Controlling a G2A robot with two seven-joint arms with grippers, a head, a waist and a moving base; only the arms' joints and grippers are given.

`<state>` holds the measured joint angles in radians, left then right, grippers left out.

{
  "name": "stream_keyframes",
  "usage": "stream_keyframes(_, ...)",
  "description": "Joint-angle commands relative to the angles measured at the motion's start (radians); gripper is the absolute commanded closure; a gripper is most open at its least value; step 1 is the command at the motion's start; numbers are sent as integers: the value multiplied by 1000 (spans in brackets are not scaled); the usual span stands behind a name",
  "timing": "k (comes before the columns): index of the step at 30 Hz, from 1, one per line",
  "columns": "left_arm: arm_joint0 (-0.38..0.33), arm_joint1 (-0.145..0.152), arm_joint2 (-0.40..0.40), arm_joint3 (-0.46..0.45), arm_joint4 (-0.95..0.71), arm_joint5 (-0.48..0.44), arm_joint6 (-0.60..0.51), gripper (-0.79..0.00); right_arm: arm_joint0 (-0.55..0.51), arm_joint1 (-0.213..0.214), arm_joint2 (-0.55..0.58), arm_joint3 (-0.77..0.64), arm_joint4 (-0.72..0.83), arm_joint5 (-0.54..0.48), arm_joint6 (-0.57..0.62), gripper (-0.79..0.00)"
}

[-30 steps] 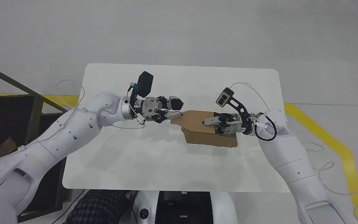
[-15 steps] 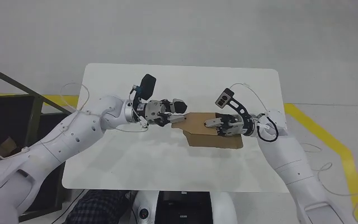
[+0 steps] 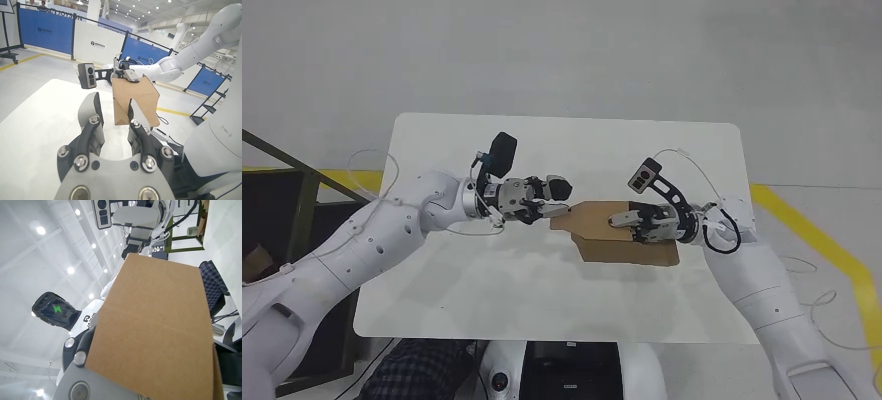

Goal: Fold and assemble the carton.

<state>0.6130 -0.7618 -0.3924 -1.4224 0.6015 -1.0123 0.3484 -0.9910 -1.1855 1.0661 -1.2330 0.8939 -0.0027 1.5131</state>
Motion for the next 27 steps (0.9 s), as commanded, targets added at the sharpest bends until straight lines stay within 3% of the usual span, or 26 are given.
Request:
stream_keyframes(1, 1, -2, 1, -1, -6, 0, 5, -311, 0, 0, -1, -1, 0, 0, 1, 0)
stream_keyframes(18, -4, -22, 16, -5, -1, 0, 60, -296, 3, -3, -3, -4, 6, 5, 5, 0)
stream_keyframes(27, -1, -15, 11, 25, 4, 0, 54, -305, 1, -1, 4, -6, 2, 8, 8, 0)
